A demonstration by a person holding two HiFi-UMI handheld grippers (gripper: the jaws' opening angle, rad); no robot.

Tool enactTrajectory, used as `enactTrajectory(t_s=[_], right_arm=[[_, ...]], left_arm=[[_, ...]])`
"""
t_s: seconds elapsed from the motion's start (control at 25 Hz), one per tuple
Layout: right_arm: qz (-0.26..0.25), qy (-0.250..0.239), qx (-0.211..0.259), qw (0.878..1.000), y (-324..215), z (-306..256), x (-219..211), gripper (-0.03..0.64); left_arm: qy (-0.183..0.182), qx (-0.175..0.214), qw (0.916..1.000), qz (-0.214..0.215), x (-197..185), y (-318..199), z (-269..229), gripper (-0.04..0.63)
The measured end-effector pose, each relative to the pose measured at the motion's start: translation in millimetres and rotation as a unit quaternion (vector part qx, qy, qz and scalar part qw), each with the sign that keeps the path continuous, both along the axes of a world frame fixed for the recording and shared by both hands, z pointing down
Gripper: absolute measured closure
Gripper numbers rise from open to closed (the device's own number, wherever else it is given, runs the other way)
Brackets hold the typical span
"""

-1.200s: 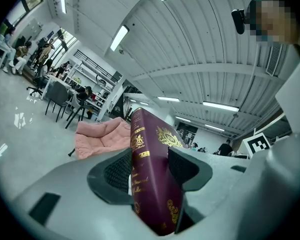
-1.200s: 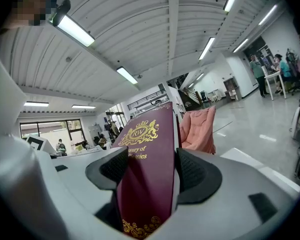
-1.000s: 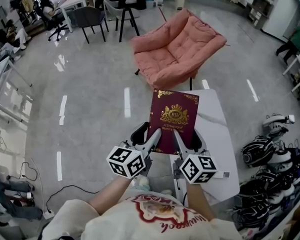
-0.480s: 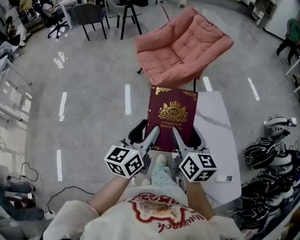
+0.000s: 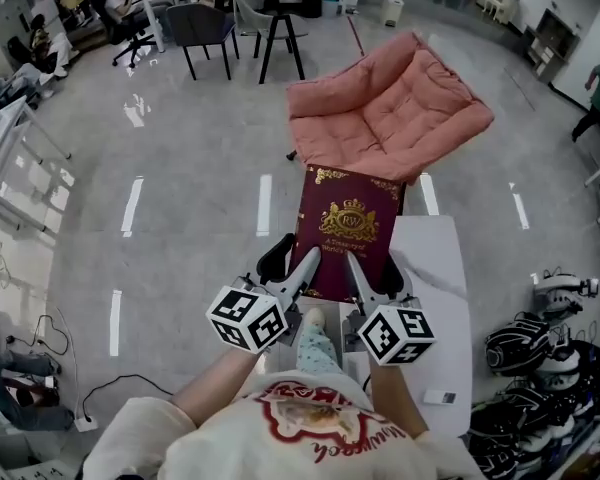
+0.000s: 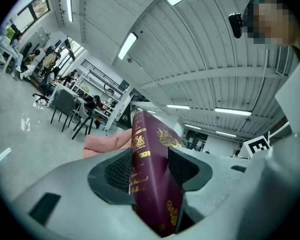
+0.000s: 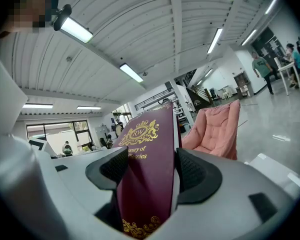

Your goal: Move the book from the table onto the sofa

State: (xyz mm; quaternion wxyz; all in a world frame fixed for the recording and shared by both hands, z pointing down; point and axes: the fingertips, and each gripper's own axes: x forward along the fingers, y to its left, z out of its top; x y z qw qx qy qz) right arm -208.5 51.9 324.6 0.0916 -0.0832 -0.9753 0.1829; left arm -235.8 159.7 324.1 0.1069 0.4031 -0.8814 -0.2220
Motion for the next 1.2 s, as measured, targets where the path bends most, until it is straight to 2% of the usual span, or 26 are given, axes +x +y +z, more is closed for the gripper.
enactTrajectory(t_s=[0.32, 0.56, 0.8, 1.2], right_arm=[[-0.019, -0.005, -0.002, 1.000, -42.4, -7.0, -99.9, 0.330], [-0.029, -0.004, 0.001, 1.000, -74.4, -9.7, -154.1, 0.330], [-0.031, 0.012, -0.005, 0.999, -90.9, 4.1, -182.6, 0.330], [-0.031, 0.014, -0.009, 0.999, -105.2, 1.0, -212.5, 0.330]], left_arm=[[-0.013, 0.007, 0.9997, -0.021, -96.5, -41.6, -8.4, 0.388], [-0.019, 0.018, 0.9990, -0.037, -150.7, -72.2, -12.9, 0.388], [-0.002, 0.018, 0.9989, -0.043, -180.2, -87.9, -0.7, 0.388], [-0.001, 0.019, 0.9989, -0.043, -210.9, -101.7, -3.5, 0.388]])
